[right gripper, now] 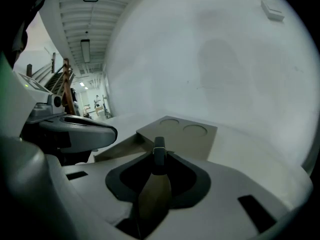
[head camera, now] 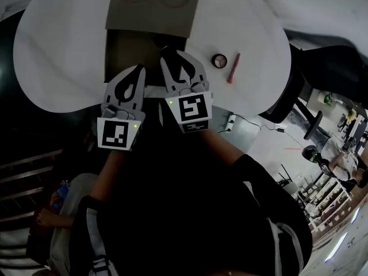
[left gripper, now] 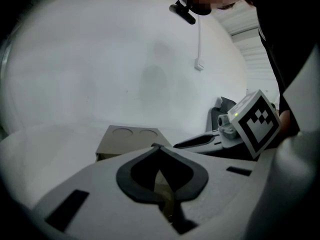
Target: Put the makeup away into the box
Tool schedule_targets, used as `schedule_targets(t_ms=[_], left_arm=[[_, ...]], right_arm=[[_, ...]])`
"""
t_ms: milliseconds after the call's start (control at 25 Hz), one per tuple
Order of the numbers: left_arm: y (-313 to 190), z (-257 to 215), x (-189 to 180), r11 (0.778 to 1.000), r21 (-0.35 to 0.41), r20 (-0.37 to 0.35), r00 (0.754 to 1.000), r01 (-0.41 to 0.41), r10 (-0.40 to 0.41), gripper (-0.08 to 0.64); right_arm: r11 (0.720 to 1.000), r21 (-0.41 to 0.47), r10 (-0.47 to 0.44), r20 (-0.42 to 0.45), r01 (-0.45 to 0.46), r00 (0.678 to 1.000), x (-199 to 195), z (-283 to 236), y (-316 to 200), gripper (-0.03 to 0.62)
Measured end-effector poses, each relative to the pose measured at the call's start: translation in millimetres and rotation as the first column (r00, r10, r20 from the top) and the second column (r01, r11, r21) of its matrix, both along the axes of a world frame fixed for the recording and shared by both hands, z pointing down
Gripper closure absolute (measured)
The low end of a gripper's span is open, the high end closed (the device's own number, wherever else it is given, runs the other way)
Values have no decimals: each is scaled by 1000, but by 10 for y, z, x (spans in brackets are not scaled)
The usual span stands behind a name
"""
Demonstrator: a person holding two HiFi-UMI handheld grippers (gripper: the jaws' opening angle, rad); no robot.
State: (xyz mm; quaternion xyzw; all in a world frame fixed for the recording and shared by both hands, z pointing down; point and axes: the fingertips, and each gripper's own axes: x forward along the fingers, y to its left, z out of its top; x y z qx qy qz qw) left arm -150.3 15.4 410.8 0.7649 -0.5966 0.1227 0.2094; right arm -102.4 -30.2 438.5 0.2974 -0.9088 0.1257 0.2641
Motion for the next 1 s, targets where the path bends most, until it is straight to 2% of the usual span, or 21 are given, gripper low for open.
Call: schedule_targets(t_ms=[200, 440, 840, 1000], left_arm=[[59, 61, -249, 998, -13, 9, 998, 64, -64, 557], [110, 130, -521, 993, -21, 19, 993, 118, -117, 557], [151, 263, -713, 986, -32, 17, 986, 164, -163, 557], [171, 249, -745, 986, -30, 12, 986, 164, -164, 557]], right_arm=[[997, -16, -72, -17, 71, 997, -336, 136, 55, 485], [992, -51, -117, 3, 117, 993, -695, 301, 156, 486], [978, -133, -170, -64, 161, 983, -958, 688, 240, 485], [973, -136, -203, -97, 189, 974, -1050, 723, 322, 485]])
